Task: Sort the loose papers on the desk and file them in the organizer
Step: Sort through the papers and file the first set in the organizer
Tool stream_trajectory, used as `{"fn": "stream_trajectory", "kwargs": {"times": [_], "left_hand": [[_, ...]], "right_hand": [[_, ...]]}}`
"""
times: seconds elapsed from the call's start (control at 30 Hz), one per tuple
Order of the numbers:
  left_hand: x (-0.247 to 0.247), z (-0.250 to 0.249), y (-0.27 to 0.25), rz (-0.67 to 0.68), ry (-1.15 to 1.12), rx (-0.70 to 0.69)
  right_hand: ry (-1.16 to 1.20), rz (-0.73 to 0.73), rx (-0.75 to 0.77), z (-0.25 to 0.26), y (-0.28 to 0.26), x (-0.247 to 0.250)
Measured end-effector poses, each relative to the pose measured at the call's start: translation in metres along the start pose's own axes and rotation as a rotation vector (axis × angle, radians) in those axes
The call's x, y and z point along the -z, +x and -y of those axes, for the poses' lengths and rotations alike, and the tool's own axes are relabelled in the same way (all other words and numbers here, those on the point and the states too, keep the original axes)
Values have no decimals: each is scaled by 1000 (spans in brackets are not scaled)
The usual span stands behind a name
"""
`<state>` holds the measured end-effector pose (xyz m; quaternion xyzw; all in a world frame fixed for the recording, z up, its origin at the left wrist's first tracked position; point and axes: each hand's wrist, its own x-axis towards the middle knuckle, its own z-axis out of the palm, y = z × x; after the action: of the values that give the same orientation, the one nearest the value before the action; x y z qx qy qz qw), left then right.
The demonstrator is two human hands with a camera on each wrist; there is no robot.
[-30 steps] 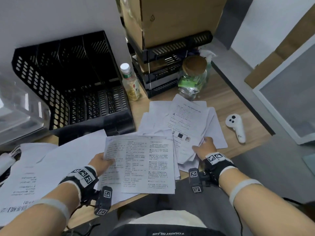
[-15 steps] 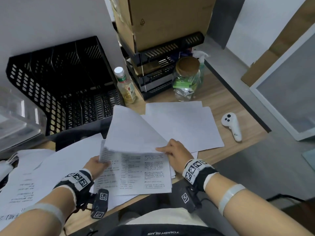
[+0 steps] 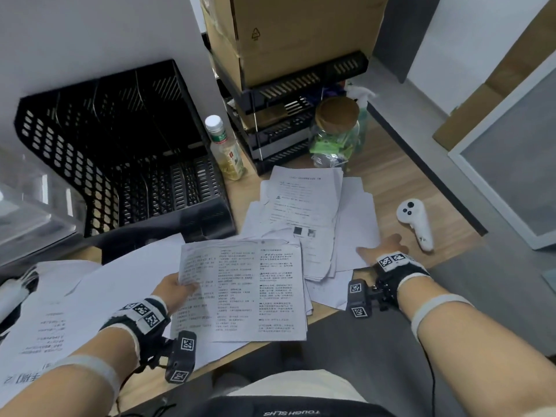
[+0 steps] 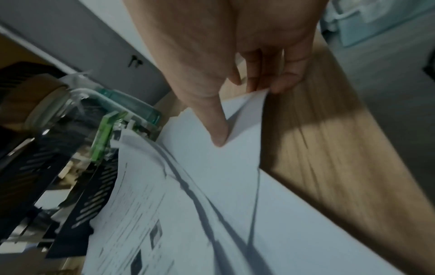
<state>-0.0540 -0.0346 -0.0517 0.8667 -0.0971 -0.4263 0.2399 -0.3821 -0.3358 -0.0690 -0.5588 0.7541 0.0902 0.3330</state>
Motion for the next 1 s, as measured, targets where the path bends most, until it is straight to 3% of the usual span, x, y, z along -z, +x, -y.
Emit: {"fn": "stream_trajectory", "kwargs": {"times": [0.1, 0.2, 0.27, 0.33, 0.4, 0.47, 0.53, 0.6, 0.7, 0.77, 1.0], "left_hand": [[-2, -3, 3, 7, 4, -9], [-3, -7, 5, 14, -21, -2], [-5, -10, 6, 24, -71, 10], [-9, -16, 5, 34, -138, 24], [-15, -24, 2, 59, -240, 40], [-22, -31, 0, 114, -360, 54], [-29, -39, -3, 169, -463, 48], [-35, -45, -6, 202, -532, 24], [-46, -51, -13, 253, -572, -3], [-48, -50, -16, 269, -588, 2], [-45, -37, -21, 253, -594, 59]], "right_hand": [[130, 139, 12, 2, -3, 6], [275, 246, 123, 6, -15, 17], [222, 126, 253, 13, -25, 27], [157, -113, 368, 21, -40, 39], [246, -349, 533, 30, -60, 52], [389, -473, 825, 38, -84, 58], [277, -485, 1159, 43, -109, 54], [-98, -346, 1361, 42, -125, 33], [-540, 79, 1320, 38, -138, -10], [-668, 217, 1279, 34, -136, -38], [-710, 277, 1217, 25, -131, -75]]}}
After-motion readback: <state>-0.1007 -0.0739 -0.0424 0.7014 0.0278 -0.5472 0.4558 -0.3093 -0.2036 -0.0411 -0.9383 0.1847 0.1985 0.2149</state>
